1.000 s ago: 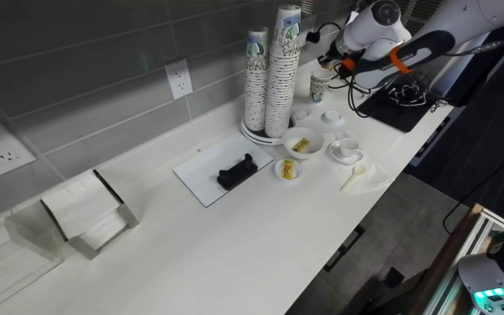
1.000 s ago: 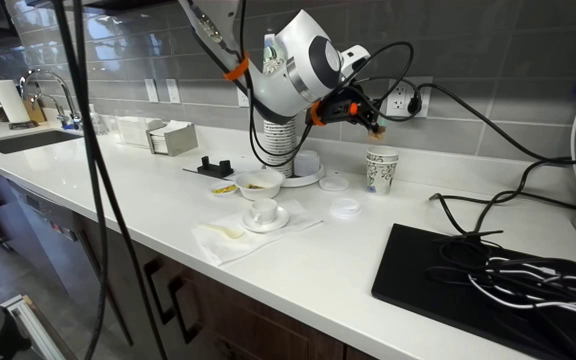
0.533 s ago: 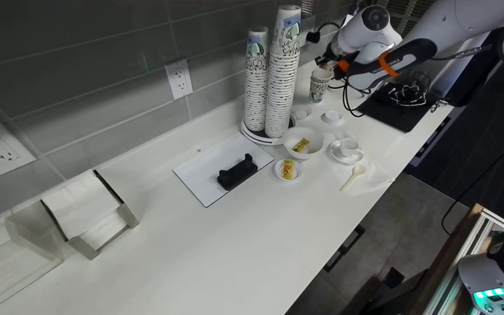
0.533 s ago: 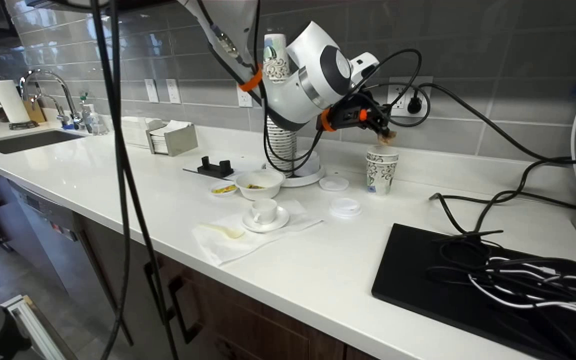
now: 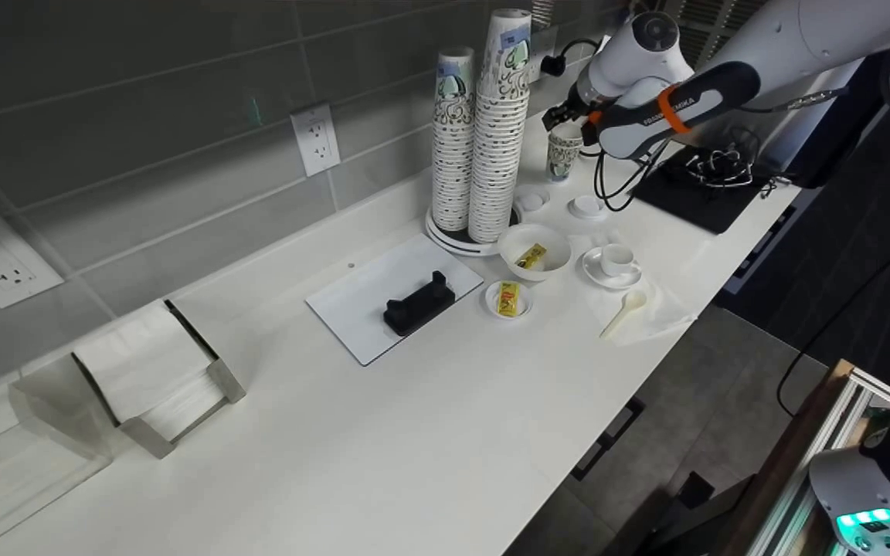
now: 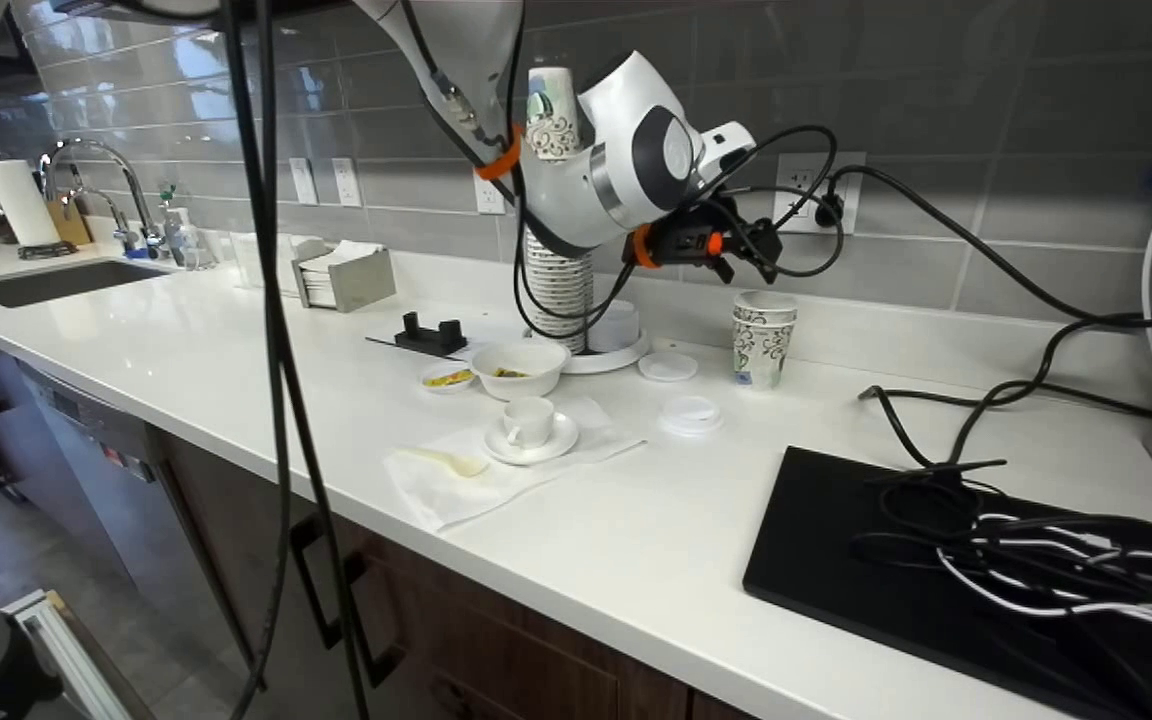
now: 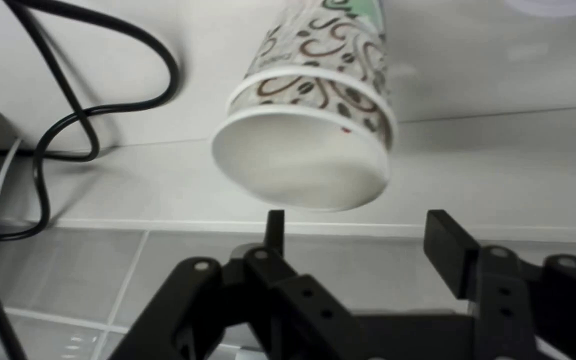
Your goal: Put the brown sachets from the white bowl in the two stacked coffee cups on the right.
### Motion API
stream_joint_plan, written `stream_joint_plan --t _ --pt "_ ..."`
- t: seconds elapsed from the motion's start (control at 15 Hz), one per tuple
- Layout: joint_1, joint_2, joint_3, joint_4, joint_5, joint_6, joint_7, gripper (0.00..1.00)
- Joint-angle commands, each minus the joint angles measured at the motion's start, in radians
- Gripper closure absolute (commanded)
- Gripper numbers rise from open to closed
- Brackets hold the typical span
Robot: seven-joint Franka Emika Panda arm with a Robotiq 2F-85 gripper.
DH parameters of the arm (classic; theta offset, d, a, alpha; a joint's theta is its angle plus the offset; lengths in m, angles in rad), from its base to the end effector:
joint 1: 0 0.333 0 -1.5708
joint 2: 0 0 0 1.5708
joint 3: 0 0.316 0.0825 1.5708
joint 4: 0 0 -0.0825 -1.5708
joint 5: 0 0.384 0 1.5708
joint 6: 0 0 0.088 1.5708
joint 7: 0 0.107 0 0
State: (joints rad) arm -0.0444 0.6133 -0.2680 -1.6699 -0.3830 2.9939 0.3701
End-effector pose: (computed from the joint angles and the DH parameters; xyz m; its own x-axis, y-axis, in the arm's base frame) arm 0.7087 -0.1642 0.3360 0.7433 -0.0864 0.6634 -0.2861 -0.9374 0.1984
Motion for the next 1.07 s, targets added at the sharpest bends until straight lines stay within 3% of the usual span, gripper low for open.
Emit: stream_joint_plan --t 0.0,0.2,0.33,0.47,0.53,0.67,1.0 --pt "-0.050 -0.152 0.136 -0.103 0.171 -0.170 -0.194 0.01" --pt "0.060 -0.305 0.023 -0.213 0.111 -0.340 -0.100 0.00" --pt "0.089 -0.411 0.001 -0.287 0.048 -0.473 -0.064 0.00" --pt "0.087 -0.509 0.018 -0.354 0.003 -0.639 -0.057 0.00" --pt "0.061 -0.558 0.058 -0.399 0.040 -0.697 -0.138 0.00" --pt "0.041 -0.640 0.103 -0.493 0.084 -0.725 -0.251 0.00" --pt "0.043 -0.844 0.171 -0.661 0.099 -0.999 -0.383 0.00"
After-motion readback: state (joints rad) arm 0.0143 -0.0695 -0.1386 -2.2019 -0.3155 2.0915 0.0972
